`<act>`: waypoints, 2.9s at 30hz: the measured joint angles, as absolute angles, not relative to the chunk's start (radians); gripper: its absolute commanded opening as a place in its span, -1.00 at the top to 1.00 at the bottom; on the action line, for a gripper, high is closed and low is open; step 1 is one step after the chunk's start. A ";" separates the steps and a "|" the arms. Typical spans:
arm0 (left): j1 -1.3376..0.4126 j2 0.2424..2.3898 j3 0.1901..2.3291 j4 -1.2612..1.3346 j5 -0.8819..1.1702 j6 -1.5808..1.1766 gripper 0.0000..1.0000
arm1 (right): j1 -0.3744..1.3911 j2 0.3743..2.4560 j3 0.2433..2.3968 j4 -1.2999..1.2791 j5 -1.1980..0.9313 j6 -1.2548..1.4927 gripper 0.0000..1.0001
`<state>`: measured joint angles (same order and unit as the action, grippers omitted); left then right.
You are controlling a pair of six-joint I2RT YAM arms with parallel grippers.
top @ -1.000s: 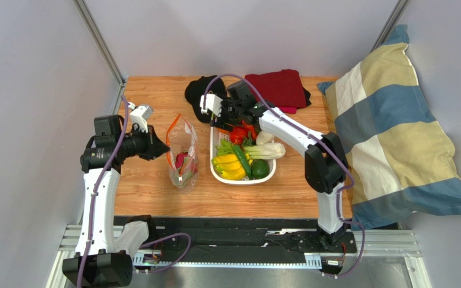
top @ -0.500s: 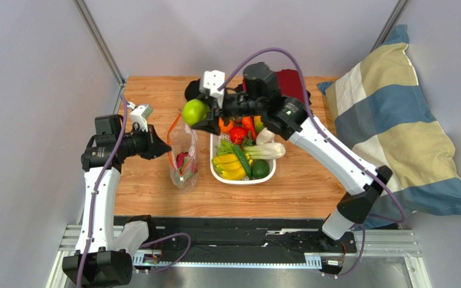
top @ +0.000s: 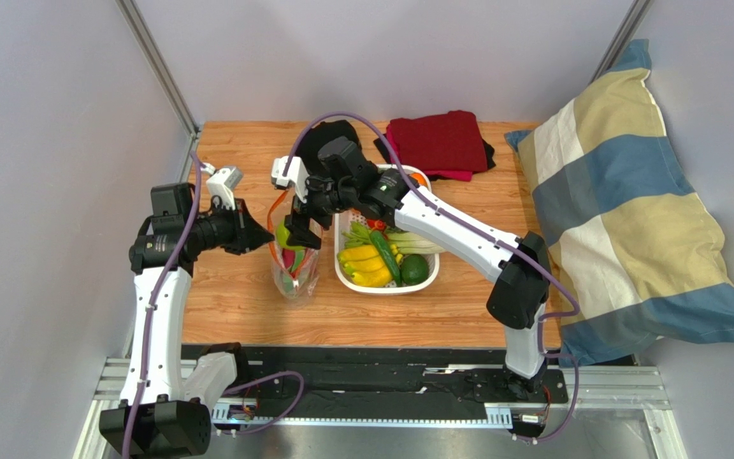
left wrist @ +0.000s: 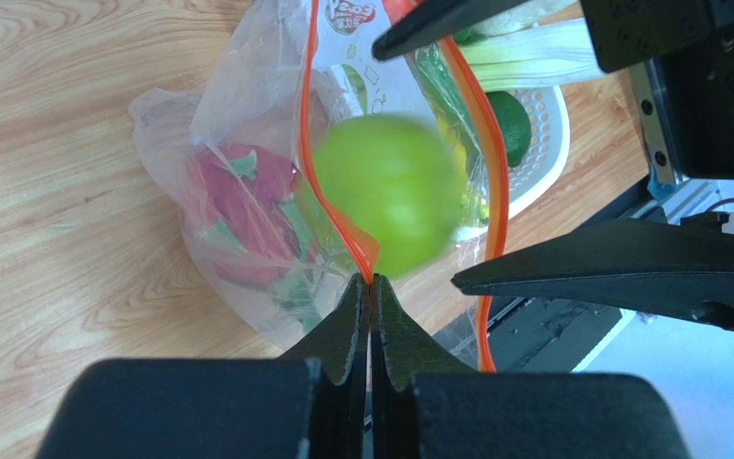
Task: Place the food in the zip-top bag and seal the zipper
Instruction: Place the fake fruit in the zipper food storage bag, then pick up the fake fruit from the bin.
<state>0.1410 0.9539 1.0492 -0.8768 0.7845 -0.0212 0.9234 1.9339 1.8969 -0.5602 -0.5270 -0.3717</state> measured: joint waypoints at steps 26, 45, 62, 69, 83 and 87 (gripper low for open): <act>0.141 0.980 1.049 -0.843 0.785 -0.042 1.00 | 0.513 2.051 2.051 -0.452 -0.260 -0.233 -1.00; 0.141 1.023 1.050 -0.828 0.785 -0.047 1.00 | 0.525 2.226 2.077 -0.553 -0.272 -0.278 -0.97; 0.141 1.042 1.054 -0.821 0.796 -0.048 1.00 | 0.530 2.226 2.033 -0.588 -0.282 -0.293 -0.33; 0.141 1.042 1.054 -0.818 0.803 -0.047 1.00 | 0.529 2.226 2.031 -0.582 -0.281 -0.293 0.03; 0.141 1.026 1.054 -0.819 0.786 -0.047 1.00 | 0.533 2.051 2.008 -0.597 -0.364 -0.223 0.14; 0.134 1.026 1.054 -0.819 0.776 -0.048 1.00 | 0.551 1.921 1.985 -0.594 -0.433 -0.181 0.14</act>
